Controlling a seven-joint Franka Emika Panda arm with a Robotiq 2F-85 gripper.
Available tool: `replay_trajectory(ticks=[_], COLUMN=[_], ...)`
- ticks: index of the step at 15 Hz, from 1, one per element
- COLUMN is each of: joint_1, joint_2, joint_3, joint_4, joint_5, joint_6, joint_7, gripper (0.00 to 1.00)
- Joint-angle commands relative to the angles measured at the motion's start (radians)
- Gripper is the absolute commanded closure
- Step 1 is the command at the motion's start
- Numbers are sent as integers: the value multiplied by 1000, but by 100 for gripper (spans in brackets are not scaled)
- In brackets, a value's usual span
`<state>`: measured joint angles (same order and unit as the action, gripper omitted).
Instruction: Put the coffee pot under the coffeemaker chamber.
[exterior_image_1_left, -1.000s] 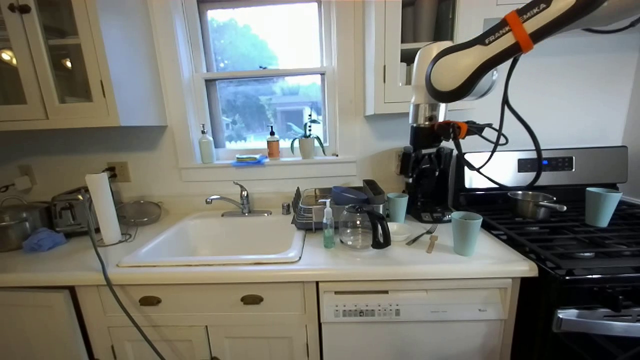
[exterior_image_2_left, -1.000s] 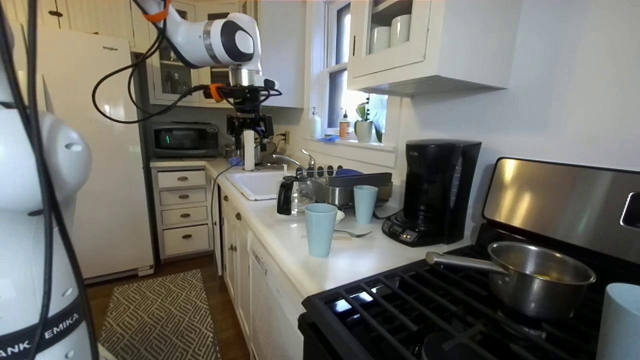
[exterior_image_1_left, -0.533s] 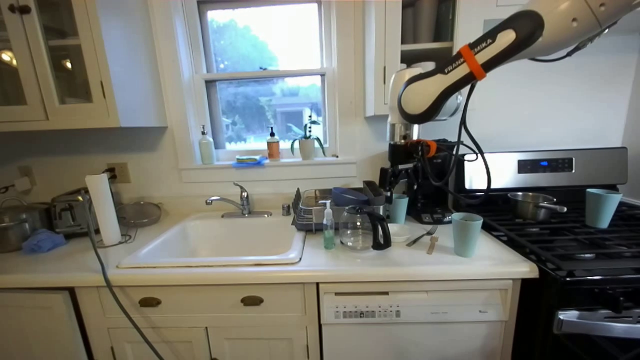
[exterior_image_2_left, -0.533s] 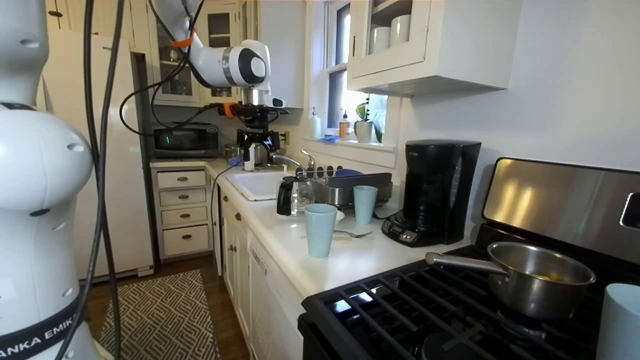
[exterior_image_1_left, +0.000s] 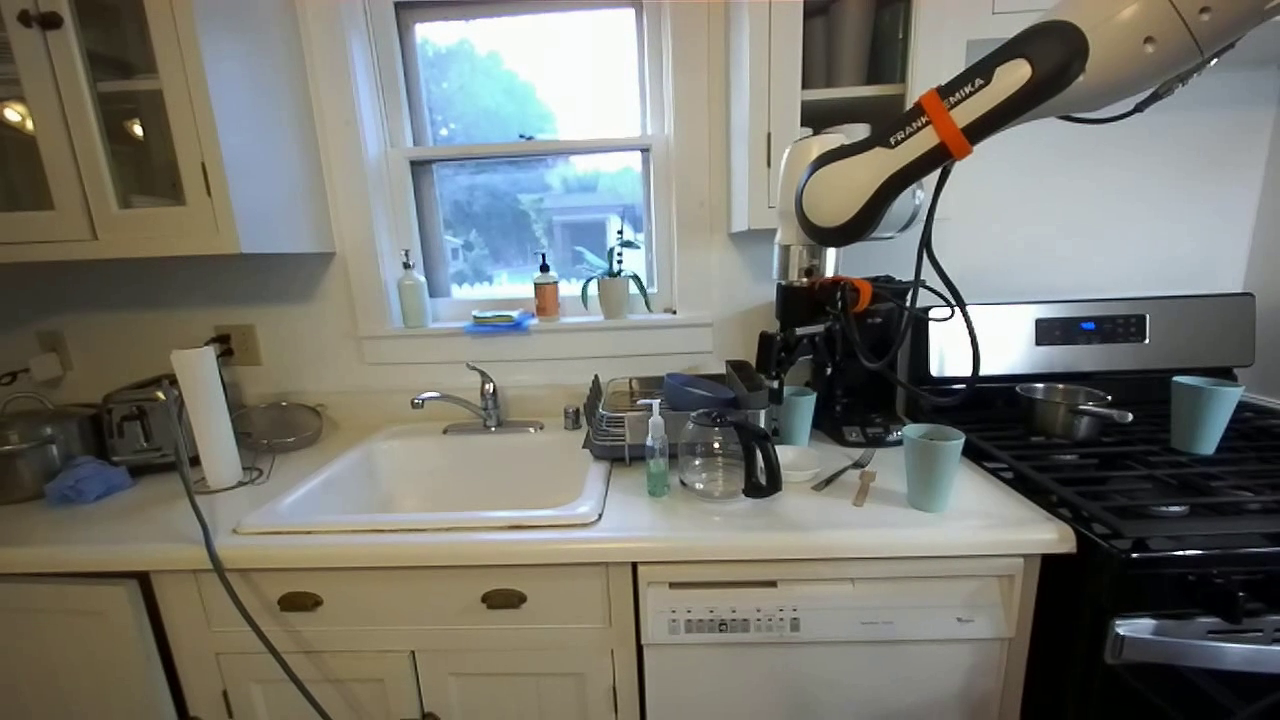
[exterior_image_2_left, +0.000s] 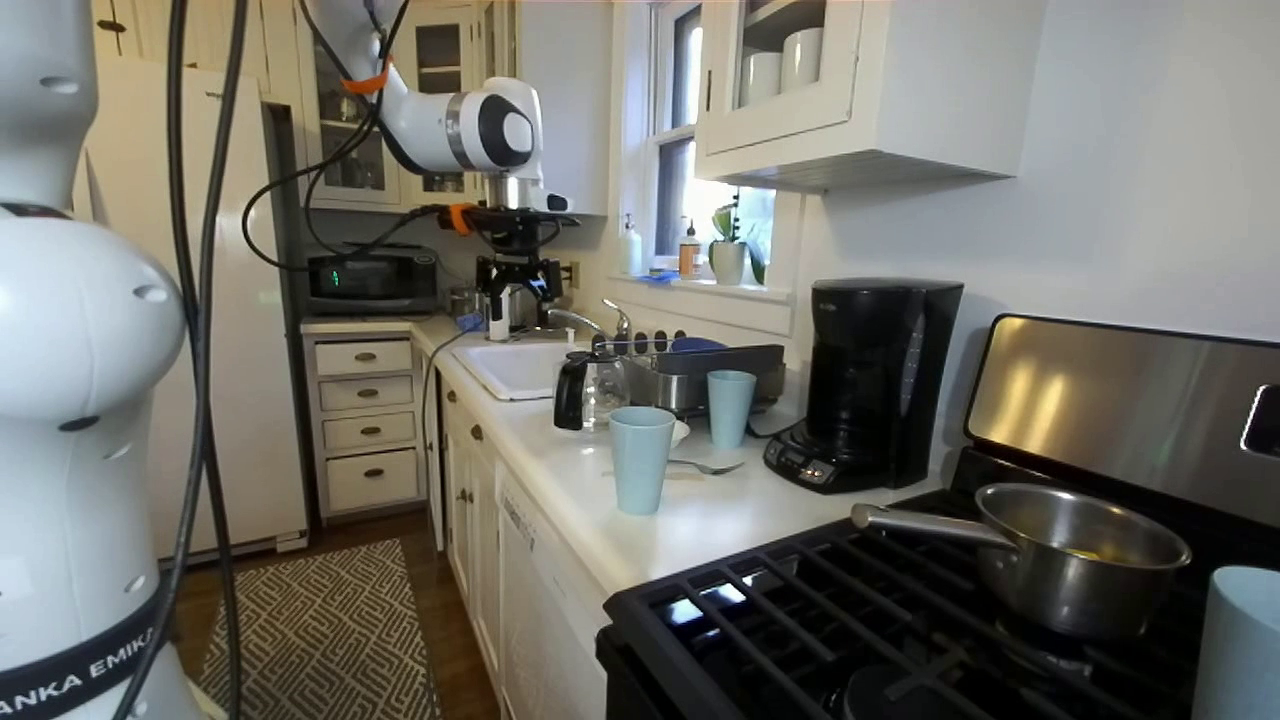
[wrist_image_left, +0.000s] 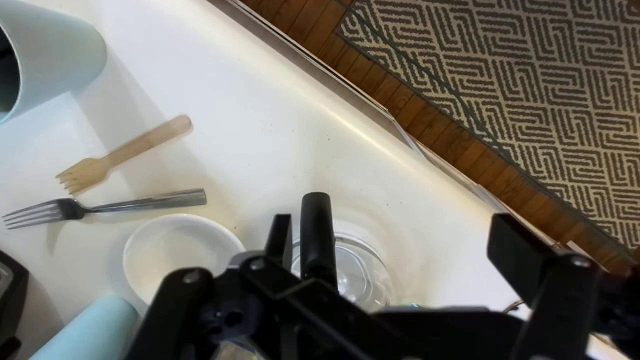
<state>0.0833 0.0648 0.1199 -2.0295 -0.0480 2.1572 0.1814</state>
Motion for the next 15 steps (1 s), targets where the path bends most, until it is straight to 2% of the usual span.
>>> replay_trajectory(ticks=[1,8,15], joint_1=[11,13,20], joint_2=[107,275,386], joint_3=[-14,-47,-69], joint_4=[91,240,355], joint_5=[-28,-65,-67], joint_6=[47,60,57], joint_7=[-1,-21,-37], gripper=[0,0,0])
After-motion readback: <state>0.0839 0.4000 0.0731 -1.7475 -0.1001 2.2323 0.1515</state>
